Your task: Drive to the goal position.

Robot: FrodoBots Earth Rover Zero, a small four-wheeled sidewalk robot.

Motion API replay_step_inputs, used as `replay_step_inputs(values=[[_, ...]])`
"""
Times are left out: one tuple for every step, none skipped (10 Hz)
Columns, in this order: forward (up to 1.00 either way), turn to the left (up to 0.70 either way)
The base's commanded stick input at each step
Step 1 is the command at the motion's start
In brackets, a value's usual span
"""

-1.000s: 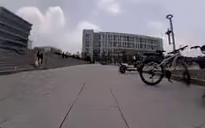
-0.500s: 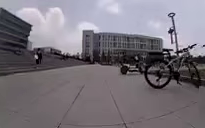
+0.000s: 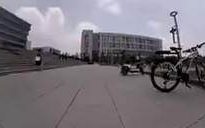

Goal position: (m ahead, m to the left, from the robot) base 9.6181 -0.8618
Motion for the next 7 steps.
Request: replay_step_inputs(values=[[0.7, -0.05], [0.7, -0.13], [0.7, -0.08], [0.7, 0.0], [0.7, 0.0], [0.7, 0.0], [0.7, 0.0]])
